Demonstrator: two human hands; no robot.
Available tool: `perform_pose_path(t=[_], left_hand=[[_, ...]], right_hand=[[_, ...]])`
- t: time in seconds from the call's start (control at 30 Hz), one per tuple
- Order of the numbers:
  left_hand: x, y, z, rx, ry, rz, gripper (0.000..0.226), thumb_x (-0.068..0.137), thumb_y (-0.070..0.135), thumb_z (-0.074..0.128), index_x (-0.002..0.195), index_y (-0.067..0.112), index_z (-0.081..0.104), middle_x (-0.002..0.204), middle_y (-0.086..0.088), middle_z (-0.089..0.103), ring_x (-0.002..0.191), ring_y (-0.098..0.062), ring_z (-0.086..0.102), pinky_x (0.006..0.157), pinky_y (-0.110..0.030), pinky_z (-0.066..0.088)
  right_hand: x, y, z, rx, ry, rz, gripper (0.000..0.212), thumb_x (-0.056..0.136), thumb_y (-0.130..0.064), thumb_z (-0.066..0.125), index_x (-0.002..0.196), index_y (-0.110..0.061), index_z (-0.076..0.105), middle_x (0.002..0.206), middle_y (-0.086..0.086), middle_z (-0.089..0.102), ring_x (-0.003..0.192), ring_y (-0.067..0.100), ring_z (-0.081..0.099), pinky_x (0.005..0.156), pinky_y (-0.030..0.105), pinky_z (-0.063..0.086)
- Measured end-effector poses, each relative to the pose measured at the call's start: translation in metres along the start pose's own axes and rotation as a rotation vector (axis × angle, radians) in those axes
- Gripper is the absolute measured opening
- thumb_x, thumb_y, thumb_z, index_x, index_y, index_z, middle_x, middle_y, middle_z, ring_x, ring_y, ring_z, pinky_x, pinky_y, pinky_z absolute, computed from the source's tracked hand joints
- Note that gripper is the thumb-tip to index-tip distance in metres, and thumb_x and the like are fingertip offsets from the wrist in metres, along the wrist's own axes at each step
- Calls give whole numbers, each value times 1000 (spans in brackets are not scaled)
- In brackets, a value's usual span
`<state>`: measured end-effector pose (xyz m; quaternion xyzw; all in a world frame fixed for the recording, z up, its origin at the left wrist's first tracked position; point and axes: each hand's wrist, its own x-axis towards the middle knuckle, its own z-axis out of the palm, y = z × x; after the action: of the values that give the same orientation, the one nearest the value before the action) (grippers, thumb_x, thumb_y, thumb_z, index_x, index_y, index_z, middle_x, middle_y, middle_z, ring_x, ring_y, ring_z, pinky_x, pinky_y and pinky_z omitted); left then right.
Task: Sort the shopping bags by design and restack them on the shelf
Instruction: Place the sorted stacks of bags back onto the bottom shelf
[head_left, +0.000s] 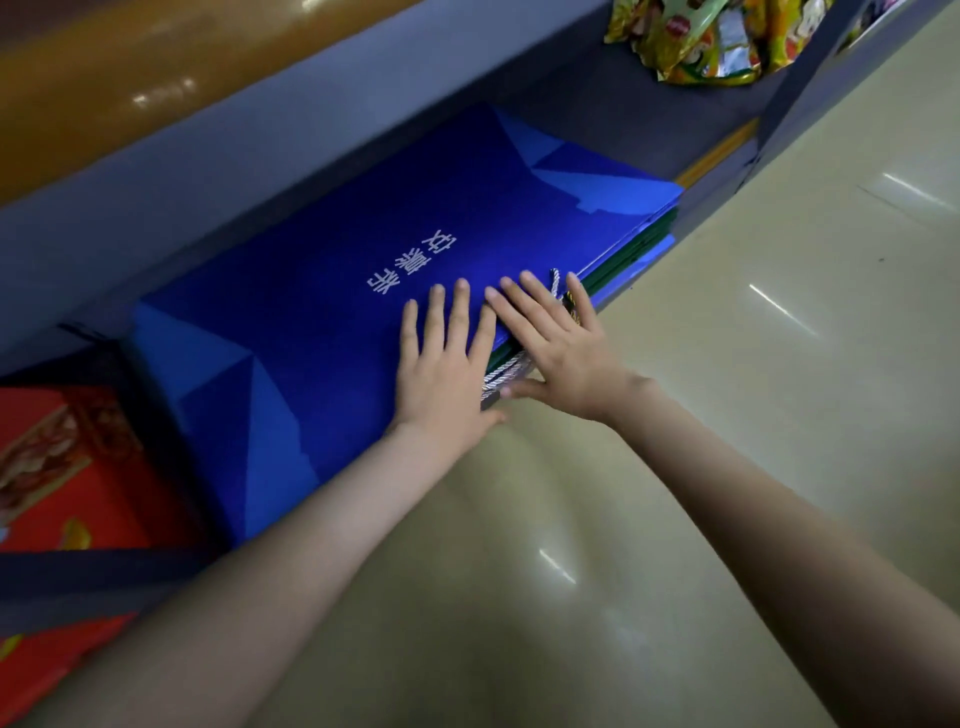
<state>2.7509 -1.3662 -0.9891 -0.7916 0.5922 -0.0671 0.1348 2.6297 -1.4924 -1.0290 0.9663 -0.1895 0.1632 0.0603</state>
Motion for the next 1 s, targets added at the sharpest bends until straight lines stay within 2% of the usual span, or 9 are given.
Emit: perform_pose_path(t=[0.13, 0.27, 0.33, 0.5, 0.57, 0.63, 0.73, 0.87, 1.0], left_hand=[[-25, -8, 25, 107, 58, -43, 101, 70, 46, 75, 143, 17, 11, 152, -17, 28, 134, -40, 34, 110, -54, 26], [-30, -15, 24, 35, 31, -77, 89, 65, 39, 80, 138, 16, 36, 139, -19, 47, 120, -39, 51, 98, -48, 43], [-29, -17, 14, 20, -18, -116, 88, 66, 40, 80, 140, 14, 39, 139, -20, 46, 122, -38, 50, 99, -44, 43], [-22, -25, -12, -80, -107, -112, 80, 92, 32, 56, 150, 12, 4, 155, -19, 14, 141, -37, 21, 113, -42, 22], [-18, -29, -19, -47, -50, -119, 73, 92, 29, 56, 148, 11, 13, 153, -19, 21, 138, -37, 28, 111, -42, 26], [-13, -36, -24, 34, 107, -132, 66, 84, 27, 66, 140, 10, 36, 143, -17, 42, 126, -34, 47, 104, -42, 38], [-5, -43, -15, 92, 318, -104, 56, 78, 26, 70, 126, 9, 50, 129, -13, 57, 112, -31, 59, 97, -42, 45], [-13, -18, 17, 29, 267, -48, 54, 75, 29, 73, 121, 8, 54, 123, -13, 62, 108, -32, 61, 92, -42, 50], [-17, 1, 47, 49, 223, -32, 66, 72, 28, 75, 125, 5, 44, 126, -14, 60, 109, -35, 60, 92, -46, 49]], right_hand=[[-6, 2, 14, -173, 7, -22, 106, 58, -63, 75, 144, -19, 33, 145, 8, 43, 134, 26, 41, 111, 52, 21], [-1, -12, 16, -167, 120, 22, 90, 68, -59, 70, 141, -18, 37, 141, 11, 47, 129, 30, 46, 108, 53, 25], [4, -20, 12, -166, 155, 26, 81, 71, -49, 69, 140, -18, 39, 141, 11, 48, 128, 29, 47, 108, 52, 22], [26, -13, -5, -146, 119, -65, 84, 63, -35, 76, 136, -13, 41, 128, 11, 56, 120, 27, 53, 108, 50, 21], [39, -5, -16, -152, 152, -91, 69, 64, -26, 68, 129, -8, 50, 118, 11, 61, 111, 27, 57, 101, 46, 31], [54, -3, -24, -202, 246, -121, 45, 75, -16, 57, 118, -5, 58, 109, 11, 64, 100, 27, 61, 93, 43, 40], [67, -2, -24, -242, 317, -132, 28, 88, -7, 46, 112, -4, 59, 105, 12, 65, 95, 27, 62, 92, 42, 37], [37, -4, 6, -293, 221, -121, 35, 85, -12, 54, 119, -5, 57, 119, 14, 63, 107, 29, 61, 96, 45, 39], [-9, -11, 15, -190, 14, 45, 71, 75, -22, 59, 143, -17, 38, 148, 10, 39, 136, 29, 37, 109, 51, 25]])
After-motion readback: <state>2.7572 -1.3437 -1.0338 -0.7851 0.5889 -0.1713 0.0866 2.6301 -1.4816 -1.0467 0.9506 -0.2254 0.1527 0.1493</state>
